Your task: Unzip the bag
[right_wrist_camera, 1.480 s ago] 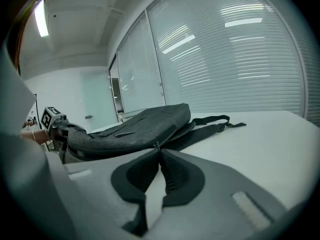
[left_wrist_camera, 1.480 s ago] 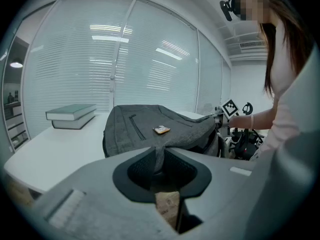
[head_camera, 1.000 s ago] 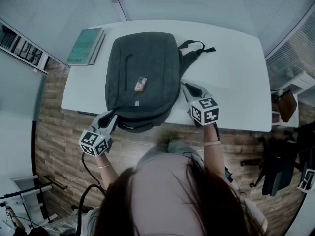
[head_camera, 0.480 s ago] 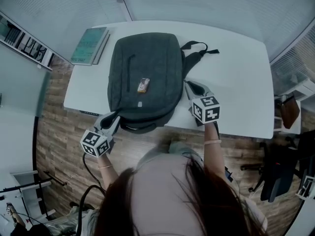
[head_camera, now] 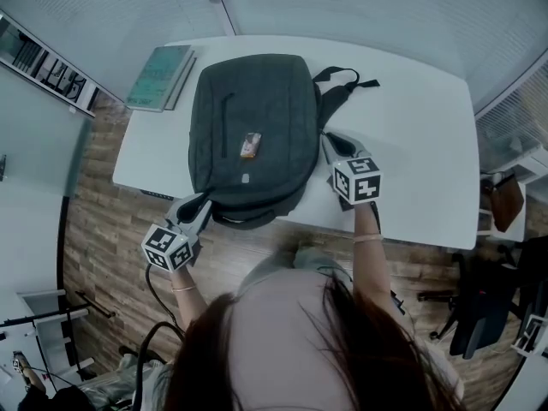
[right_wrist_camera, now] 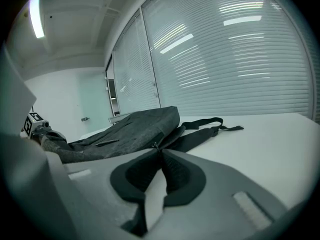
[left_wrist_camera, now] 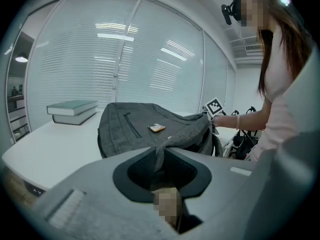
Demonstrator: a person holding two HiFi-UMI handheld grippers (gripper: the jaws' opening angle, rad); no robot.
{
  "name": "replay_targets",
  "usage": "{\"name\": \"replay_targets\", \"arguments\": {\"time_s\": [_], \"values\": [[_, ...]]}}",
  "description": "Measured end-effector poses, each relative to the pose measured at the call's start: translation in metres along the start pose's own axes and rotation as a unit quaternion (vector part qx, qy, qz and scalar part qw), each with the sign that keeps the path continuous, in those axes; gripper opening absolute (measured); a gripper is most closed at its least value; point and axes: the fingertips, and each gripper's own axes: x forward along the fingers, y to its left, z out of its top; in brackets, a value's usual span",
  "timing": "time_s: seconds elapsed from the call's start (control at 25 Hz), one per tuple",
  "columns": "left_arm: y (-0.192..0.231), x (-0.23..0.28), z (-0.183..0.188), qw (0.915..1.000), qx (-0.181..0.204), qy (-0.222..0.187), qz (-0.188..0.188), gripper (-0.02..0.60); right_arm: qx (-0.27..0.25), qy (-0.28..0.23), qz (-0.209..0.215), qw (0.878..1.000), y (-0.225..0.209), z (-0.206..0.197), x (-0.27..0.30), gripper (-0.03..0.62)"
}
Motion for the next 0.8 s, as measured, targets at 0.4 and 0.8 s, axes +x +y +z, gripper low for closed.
{"name": "replay_targets", "arguments": {"time_s": [0.4, 0.8], "values": [[-0.001, 0.007, 0.002, 0.9992, -0.014, -0.022, 0.032, 0.061, -0.008, 0.015, 0.032, 0.999, -0.002, 0.005, 0.016, 0.017], [-0.003, 0.009, 0.006, 0.9967, -0.026, -0.036, 0.068, 0.064, -0.004, 0.015, 0.041, 0.999, 0.0, 0.005, 0.014, 0.012]]}}
